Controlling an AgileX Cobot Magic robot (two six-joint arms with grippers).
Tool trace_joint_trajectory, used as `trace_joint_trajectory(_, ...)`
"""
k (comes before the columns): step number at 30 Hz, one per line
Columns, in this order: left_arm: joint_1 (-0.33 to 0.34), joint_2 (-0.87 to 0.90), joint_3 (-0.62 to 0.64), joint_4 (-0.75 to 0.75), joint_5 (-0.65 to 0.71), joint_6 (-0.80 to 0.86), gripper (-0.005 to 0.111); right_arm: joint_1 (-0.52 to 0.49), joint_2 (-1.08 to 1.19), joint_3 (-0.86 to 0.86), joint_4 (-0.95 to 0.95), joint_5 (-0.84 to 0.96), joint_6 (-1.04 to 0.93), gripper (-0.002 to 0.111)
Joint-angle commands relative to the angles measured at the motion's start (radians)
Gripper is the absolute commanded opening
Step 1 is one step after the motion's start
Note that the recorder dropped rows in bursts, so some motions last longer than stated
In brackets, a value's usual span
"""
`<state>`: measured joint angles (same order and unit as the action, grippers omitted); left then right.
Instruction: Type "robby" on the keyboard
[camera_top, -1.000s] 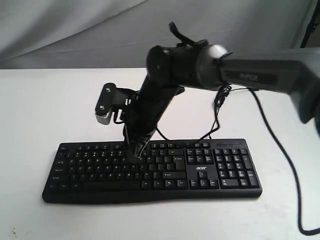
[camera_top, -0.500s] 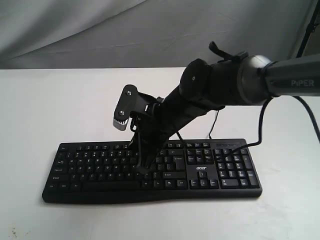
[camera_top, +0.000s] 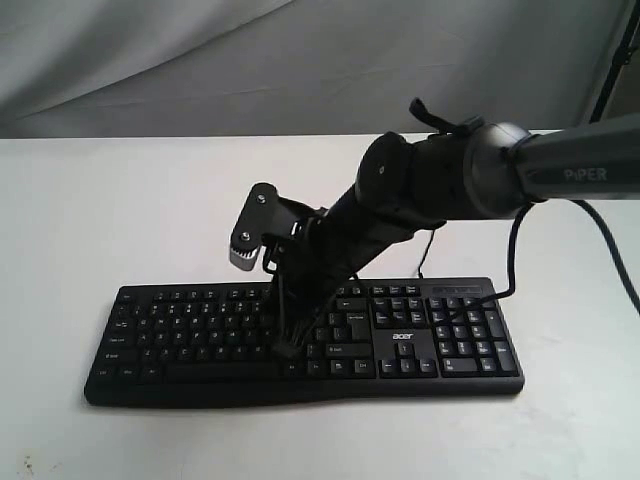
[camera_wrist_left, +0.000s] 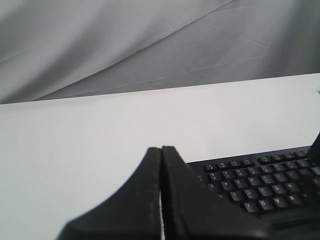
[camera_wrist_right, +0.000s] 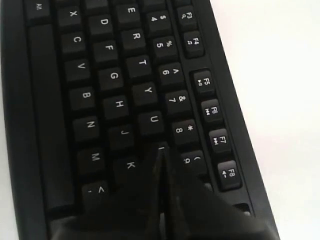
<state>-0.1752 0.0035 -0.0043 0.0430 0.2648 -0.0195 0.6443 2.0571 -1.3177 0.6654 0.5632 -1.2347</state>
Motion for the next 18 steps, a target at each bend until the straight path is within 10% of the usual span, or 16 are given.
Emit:
trace_joint_trajectory(1,-0.006,-0.003,0.004,0.005,-0.006,-0.003,0.000,-0.008,-0.004,0.002,-0.020,-0.004,0.025,0.000)
trace_joint_trajectory(18,-0.006,-0.003,0.004,0.005,-0.006,-0.003,0.000,-0.008,0.009,0.002,-0.035,-0.008,0.036,0.000)
